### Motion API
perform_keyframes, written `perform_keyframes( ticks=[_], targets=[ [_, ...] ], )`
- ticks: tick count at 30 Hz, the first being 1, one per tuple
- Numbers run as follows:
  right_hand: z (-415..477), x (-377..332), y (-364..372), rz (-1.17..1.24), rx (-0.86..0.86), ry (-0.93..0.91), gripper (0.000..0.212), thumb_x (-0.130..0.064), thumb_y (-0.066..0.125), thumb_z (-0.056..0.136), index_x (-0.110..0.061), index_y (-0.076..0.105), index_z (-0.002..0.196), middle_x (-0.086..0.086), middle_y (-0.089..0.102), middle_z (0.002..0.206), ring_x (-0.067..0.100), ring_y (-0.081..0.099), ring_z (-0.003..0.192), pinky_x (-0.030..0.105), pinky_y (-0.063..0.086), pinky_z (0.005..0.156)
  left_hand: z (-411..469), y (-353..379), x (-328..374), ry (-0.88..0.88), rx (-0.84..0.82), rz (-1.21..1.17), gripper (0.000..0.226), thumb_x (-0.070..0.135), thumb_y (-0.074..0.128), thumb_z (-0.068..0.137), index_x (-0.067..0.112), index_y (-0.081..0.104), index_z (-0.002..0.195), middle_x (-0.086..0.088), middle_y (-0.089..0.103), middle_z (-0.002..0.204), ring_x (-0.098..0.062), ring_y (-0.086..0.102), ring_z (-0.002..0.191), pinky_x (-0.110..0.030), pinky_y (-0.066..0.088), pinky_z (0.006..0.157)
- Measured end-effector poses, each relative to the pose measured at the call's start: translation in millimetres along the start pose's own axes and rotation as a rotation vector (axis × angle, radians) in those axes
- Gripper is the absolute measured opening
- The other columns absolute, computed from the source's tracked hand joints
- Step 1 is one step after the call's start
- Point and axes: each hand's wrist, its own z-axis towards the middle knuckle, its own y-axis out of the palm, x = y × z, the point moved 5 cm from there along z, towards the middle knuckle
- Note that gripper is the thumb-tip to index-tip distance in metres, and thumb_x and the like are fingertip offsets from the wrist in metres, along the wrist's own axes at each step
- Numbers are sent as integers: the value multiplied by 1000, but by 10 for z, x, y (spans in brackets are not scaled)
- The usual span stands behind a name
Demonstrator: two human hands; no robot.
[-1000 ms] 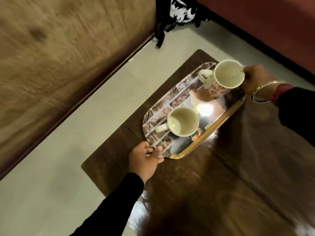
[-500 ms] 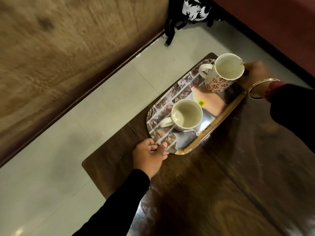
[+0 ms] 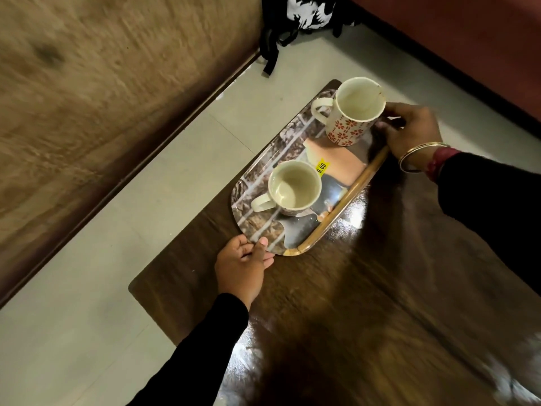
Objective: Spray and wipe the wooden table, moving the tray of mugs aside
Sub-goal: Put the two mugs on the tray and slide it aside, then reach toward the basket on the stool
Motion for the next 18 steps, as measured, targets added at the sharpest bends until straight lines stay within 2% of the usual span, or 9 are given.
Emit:
perform_keyframes(
  ticks=[3, 5, 7, 8, 10, 12, 14, 16, 18],
  targets=[
    [-235, 59, -52, 64, 52, 14, 44, -8, 68, 98, -17, 67, 141, 4, 71, 136, 19, 70, 118, 33, 53, 110, -38, 19, 50, 25, 1, -20, 32, 8, 69, 97, 9, 53, 125, -22, 70, 106, -17, 78, 69, -23, 62, 62],
    [-473, 51, -111, 99, 104, -6, 42, -13, 64, 101, -12, 62, 143, 7, 66, 141, 22, 67, 124, 36, 53, 110, -67, 11, 79, 19, 10, -7, 23, 12, 67, 99, 4, 56, 118, -22, 71, 105, -18, 79, 70, -24, 62, 61],
    [-803, 49, -169, 35, 186, -31, 41, -22, 61, 103, -8, 61, 141, 11, 64, 140, 27, 62, 125, 37, 52, 108, -141, -79, 80, 43, 114, 25, 24, 22, 65, 101, 2, 62, 113, -19, 72, 99, -18, 78, 67, -26, 62, 58],
    [-997, 66, -185, -25, 210, -36, 42, -26, 61, 102, -7, 61, 140, 13, 62, 139, 29, 59, 126, 38, 49, 109, -227, -144, 89, 103, 210, 88, 24, 28, 65, 101, 5, 64, 109, -17, 72, 96, -17, 76, 64, -28, 63, 56],
    [-1430, 127, -171, -116, 198, -23, 47, -32, 63, 101, -6, 59, 140, 16, 57, 140, 32, 53, 131, 42, 44, 113, -497, -214, 157, 376, 354, 340, 21, 38, 65, 99, 17, 62, 98, -8, 67, 92, -6, 69, 69, -24, 60, 61],
    [-1831, 185, -122, -181, 162, -18, 56, -41, 68, 98, -5, 58, 140, 18, 52, 142, 35, 50, 133, 49, 44, 113, -765, -81, 156, 614, 225, 646, 22, 53, 64, 91, 35, 55, 98, 13, 56, 96, 2, 59, 76, -14, 45, 63],
    [-2192, 274, -113, -259, 152, 26, 74, -56, 70, 92, -6, 54, 144, 19, 48, 149, 37, 48, 137, 51, 44, 114, -956, 137, 52, 736, -22, 861, 38, 65, 65, 83, 40, 56, 110, 22, 48, 104, 2, 55, 87, -17, 44, 72],
    [-2501, 367, -119, -335, 182, 79, 90, -70, 66, 87, -8, 47, 151, 18, 43, 156, 38, 45, 141, 53, 42, 114, -1119, 371, -30, 942, -237, 972, 67, 68, 69, 81, 26, 59, 133, 9, 54, 125, -9, 57, 112, -27, 50, 89],
    [-2843, 492, -196, -413, 194, 167, 101, -79, 59, 85, -12, 37, 158, 15, 34, 165, 36, 38, 149, 59, 38, 116, -1302, 680, -110, 1116, -418, 1127, 97, 78, 64, 80, 17, 46, 153, -5, 47, 152, -23, 48, 139, -39, 46, 107]
  ],
)
